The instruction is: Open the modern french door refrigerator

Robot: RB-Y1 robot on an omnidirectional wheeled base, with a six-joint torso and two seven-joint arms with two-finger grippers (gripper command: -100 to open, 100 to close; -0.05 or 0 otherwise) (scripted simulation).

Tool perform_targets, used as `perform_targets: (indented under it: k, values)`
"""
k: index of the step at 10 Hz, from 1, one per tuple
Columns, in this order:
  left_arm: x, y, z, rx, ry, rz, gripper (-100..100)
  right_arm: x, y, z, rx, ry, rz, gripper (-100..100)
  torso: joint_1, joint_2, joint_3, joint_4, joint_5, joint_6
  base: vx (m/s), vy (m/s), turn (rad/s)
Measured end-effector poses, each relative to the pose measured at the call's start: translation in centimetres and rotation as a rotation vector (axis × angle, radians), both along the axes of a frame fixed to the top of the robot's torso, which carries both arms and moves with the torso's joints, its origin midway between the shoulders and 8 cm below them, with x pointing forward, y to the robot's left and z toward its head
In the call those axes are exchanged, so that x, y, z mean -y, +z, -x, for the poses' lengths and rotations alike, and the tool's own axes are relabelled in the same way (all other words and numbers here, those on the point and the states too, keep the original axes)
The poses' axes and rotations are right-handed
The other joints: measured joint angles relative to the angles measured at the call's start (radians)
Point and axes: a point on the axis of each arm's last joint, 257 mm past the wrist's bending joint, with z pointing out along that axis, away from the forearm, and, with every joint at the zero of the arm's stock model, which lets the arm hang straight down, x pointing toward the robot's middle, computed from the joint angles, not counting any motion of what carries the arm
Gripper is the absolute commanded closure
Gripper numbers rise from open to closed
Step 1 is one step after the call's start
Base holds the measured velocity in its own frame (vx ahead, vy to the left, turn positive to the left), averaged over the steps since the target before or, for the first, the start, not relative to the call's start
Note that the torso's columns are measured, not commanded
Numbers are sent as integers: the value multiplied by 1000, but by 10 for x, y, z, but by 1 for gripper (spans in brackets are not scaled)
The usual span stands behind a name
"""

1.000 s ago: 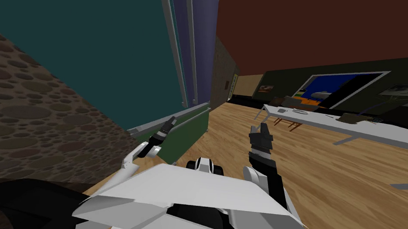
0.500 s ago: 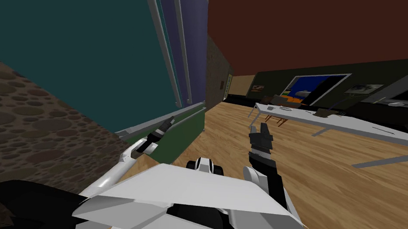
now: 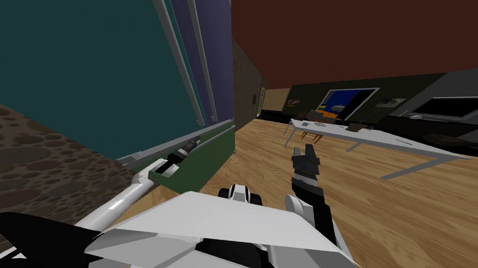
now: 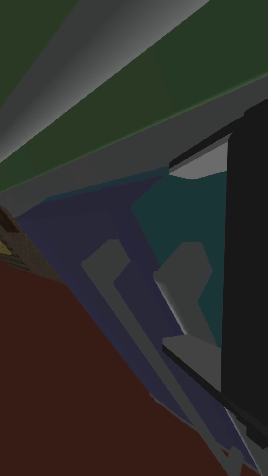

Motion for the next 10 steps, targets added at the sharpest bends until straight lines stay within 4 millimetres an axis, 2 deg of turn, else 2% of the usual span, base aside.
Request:
perform_targets:
  k: [5,10]
  values:
    - [-47,0,-10,-53,59,-49,-100,0,0,0,0,0,0,0,-1,0,0,0,0,0,-11,-42,-76]
    - [-107,8,-16,-103,142,-105,-100,0,0,0,0,0,0,0,-1,0,0,0,0,1,-9,-52,-94]
